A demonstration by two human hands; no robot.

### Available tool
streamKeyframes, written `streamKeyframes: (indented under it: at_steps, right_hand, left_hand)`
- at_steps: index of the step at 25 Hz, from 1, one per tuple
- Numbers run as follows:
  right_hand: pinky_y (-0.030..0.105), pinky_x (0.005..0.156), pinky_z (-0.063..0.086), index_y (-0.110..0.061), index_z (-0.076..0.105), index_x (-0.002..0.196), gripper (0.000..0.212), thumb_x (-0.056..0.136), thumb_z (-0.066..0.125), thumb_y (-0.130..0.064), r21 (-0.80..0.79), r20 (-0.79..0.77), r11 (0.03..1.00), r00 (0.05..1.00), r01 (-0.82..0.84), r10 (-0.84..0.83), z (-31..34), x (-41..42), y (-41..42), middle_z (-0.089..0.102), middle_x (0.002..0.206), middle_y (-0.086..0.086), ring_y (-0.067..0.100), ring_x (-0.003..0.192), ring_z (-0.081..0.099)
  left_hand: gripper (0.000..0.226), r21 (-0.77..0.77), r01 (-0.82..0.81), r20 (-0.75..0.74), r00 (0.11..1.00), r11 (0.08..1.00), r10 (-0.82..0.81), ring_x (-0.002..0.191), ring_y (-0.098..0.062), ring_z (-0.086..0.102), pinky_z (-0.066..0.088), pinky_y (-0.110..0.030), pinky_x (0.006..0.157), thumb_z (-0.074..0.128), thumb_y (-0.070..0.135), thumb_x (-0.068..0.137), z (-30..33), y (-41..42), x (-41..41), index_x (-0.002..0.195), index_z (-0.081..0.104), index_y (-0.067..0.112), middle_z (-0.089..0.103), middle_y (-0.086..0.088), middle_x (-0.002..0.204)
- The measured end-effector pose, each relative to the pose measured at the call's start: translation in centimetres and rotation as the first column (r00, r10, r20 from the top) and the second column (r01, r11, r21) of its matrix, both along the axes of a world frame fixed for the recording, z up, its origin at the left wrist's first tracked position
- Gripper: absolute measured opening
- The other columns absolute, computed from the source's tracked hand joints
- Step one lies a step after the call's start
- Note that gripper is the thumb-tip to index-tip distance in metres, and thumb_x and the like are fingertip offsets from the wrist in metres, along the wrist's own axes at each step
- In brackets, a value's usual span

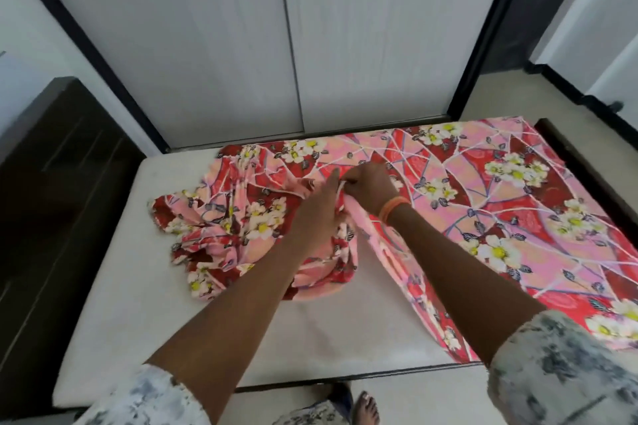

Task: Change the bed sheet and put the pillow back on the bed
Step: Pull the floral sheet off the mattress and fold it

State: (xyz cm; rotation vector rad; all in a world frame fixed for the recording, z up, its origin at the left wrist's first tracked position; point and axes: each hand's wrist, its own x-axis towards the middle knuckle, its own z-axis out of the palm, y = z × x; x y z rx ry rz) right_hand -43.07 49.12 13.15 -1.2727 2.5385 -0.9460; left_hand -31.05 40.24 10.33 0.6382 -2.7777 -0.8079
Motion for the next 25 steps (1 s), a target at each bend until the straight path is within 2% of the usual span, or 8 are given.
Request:
streamKeyframes:
  at_steps: [3,6,9,13,16,18,22,25]
  right_hand:
    - [0.02,0.072,0.045,-0.006,0.071,0.103,0.024,0.08,0.075,-0.014,-0.096,0.129,0.985,0.983,0.146,-0.134,-3.1,-2.4,3.1,0.07,0.094,0.01,0.017,0.081,0.061]
    - [0.033,0.103,0.045,-0.016,0.043,0.142,0.077,0.077,0.08,-0.032,0.385,0.304,0.919,0.93,0.08,-0.208,-9.6,-4.5,8.4,0.051,0.14,0.012,0.026,0.124,0.052]
    - [0.038,0.092,0.052,-0.014,0.056,0.127,0.044,0.091,0.063,-0.039,0.643,0.234,0.754,0.902,0.136,-0.362,-14.7,-4.8,11.0,0.065,0.119,0.013,0.027,0.1,0.062]
    - [0.032,0.07,0.057,-0.007,0.068,0.101,0.025,0.096,0.058,-0.03,0.493,0.173,0.735,0.775,0.466,-0.607,-12.4,-9.7,8.7,0.067,0.082,0.004,0.018,0.07,0.064]
    - [0.027,0.074,0.056,-0.003,0.071,0.1,0.019,0.096,0.054,-0.009,0.305,0.045,0.778,0.808,0.549,-0.588,-6.1,-14.8,5.3,0.071,0.087,0.01,0.019,0.075,0.065]
    - [0.025,0.072,0.05,-0.002,0.073,0.091,0.017,0.091,0.056,-0.002,0.128,0.068,0.883,0.884,0.452,-0.462,-1.9,-16.5,3.5,0.069,0.08,0.007,0.02,0.071,0.061]
    - [0.032,0.071,0.047,-0.001,0.07,0.096,0.016,0.079,0.071,-0.003,-0.096,0.106,0.956,0.958,0.276,-0.266,-1.5,-18.1,7.3,0.068,0.087,0.017,0.023,0.076,0.057]
    - [0.046,0.095,0.05,-0.016,0.046,0.137,0.079,0.071,0.085,-0.03,0.364,0.124,0.882,0.923,0.3,-0.365,-7.2,-20.1,15.5,0.054,0.13,0.016,0.031,0.112,0.056]
  left_hand:
    - [0.023,-0.026,-0.032,-0.009,0.999,0.999,0.031,0.087,-0.025,0.067,0.055,-0.038,0.078,0.074,0.009,0.083,0.4,-0.3,-6.0,0.105,0.068,0.008,0.071,-0.01,0.094]
    - [0.012,0.015,-0.013,-0.058,0.998,1.0,0.014,0.076,-0.023,0.064,0.044,-0.025,0.062,0.071,-0.002,0.079,1.2,-1.2,-10.2,0.088,0.073,0.006,0.071,-0.009,0.084]
    - [0.012,0.062,-0.082,-0.14,0.986,0.995,0.09,0.066,-0.017,0.059,0.039,-0.022,0.054,0.069,-0.003,0.077,2.3,-2.4,-13.6,0.081,0.074,0.007,0.067,-0.002,0.074]
    - [0.006,-0.04,-0.246,-0.037,0.969,0.968,0.244,0.068,-0.019,0.059,0.036,-0.017,0.054,0.063,-0.001,0.084,0.6,-6.3,-15.4,0.082,0.064,0.004,0.065,-0.009,0.078]
    - [0.078,-0.09,-0.016,0.334,0.942,0.996,0.045,0.116,-0.03,0.057,0.042,-0.026,0.076,0.08,0.007,0.076,0.0,-5.2,-16.7,0.141,0.037,0.005,0.047,-0.019,0.141]
    - [0.107,0.109,0.226,0.198,0.949,0.968,-0.244,0.121,-0.024,0.054,0.042,-0.025,0.087,0.089,0.017,0.067,0.6,-1.2,-18.8,0.151,0.023,0.013,0.043,-0.012,0.149]
    - [0.031,0.191,0.088,-0.082,0.994,0.978,-0.073,0.087,-0.021,0.067,0.045,-0.026,0.071,0.08,0.018,0.08,0.9,3.4,-23.5,0.108,0.069,0.009,0.071,-0.005,0.094]
    - [0.011,0.296,-0.042,-0.141,0.986,0.954,0.087,0.074,-0.023,0.07,0.057,-0.033,0.064,0.075,0.015,0.085,-0.8,3.0,-24.7,0.093,0.068,0.011,0.07,-0.004,0.086]
